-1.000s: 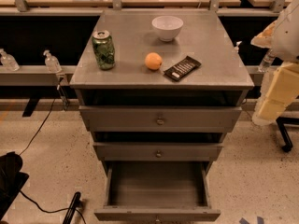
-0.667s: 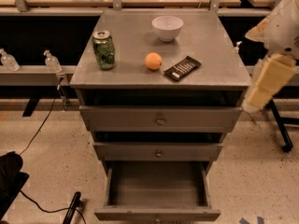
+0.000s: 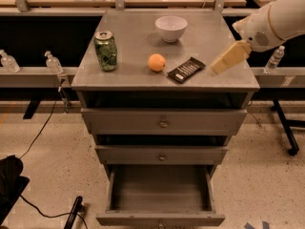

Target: Place rxbar chocolate into bottom drawer

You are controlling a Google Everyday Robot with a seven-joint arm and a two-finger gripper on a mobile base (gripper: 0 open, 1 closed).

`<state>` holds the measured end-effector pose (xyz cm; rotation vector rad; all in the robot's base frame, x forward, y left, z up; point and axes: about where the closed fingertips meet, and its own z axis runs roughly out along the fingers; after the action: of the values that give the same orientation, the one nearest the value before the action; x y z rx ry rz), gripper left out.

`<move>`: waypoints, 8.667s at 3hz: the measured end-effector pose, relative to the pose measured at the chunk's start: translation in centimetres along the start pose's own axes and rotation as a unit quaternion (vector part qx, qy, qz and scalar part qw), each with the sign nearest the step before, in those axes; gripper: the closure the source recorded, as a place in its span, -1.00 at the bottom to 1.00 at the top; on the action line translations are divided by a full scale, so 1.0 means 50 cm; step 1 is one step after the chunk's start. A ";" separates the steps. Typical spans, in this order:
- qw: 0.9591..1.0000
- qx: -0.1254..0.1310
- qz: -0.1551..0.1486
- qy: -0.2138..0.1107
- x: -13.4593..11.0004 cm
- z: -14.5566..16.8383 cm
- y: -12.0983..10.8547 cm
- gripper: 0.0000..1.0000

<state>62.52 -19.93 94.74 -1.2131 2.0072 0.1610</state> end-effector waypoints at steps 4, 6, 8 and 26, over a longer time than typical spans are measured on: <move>0.979 0.050 0.190 -0.055 0.085 0.288 -0.050 -1.00; 0.984 -0.026 0.136 -0.108 0.044 0.362 -0.043 -0.63; 0.984 -0.028 0.135 -0.110 0.035 0.355 -0.046 0.27; 0.946 -0.210 0.115 -0.220 0.854 0.761 0.572 1.00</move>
Offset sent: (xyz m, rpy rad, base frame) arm 0.0852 -0.0111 -0.1084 0.1891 -0.0203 -0.4556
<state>49.84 -16.73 32.16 -1.0635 1.7508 0.9347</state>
